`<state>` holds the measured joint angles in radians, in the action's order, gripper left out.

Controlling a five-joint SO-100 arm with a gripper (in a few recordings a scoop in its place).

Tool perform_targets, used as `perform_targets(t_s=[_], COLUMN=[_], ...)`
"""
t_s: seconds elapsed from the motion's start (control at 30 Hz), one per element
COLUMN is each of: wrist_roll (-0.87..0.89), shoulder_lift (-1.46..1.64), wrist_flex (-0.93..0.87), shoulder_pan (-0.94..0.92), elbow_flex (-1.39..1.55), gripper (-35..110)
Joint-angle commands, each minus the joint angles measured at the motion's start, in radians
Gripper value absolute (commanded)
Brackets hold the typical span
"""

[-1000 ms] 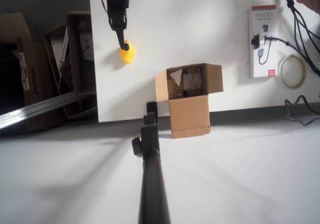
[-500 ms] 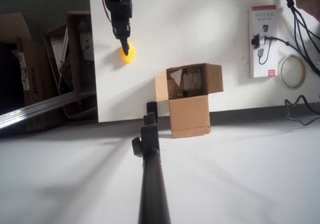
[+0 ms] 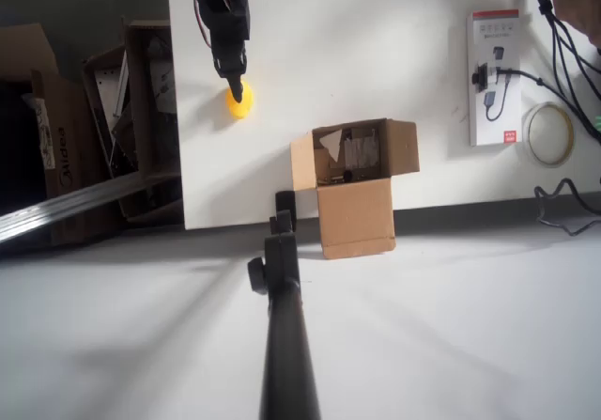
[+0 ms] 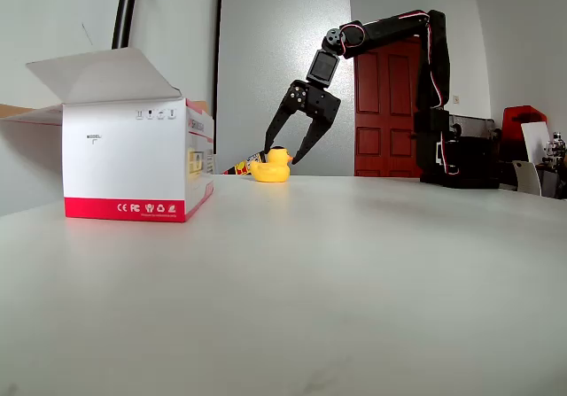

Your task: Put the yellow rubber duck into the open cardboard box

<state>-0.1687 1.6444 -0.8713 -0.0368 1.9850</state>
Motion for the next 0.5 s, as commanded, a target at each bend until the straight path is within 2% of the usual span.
perform_targets(t_s=[0.0,0.47], wrist_roll=[0.005,0.006], shoulder_lift=[0.000,-0.006], wrist_flex=[0.015,0.020], shoulder_pan=[0.015,0.017], elbow_flex=[-0.043,-0.043], gripper=[17,8])
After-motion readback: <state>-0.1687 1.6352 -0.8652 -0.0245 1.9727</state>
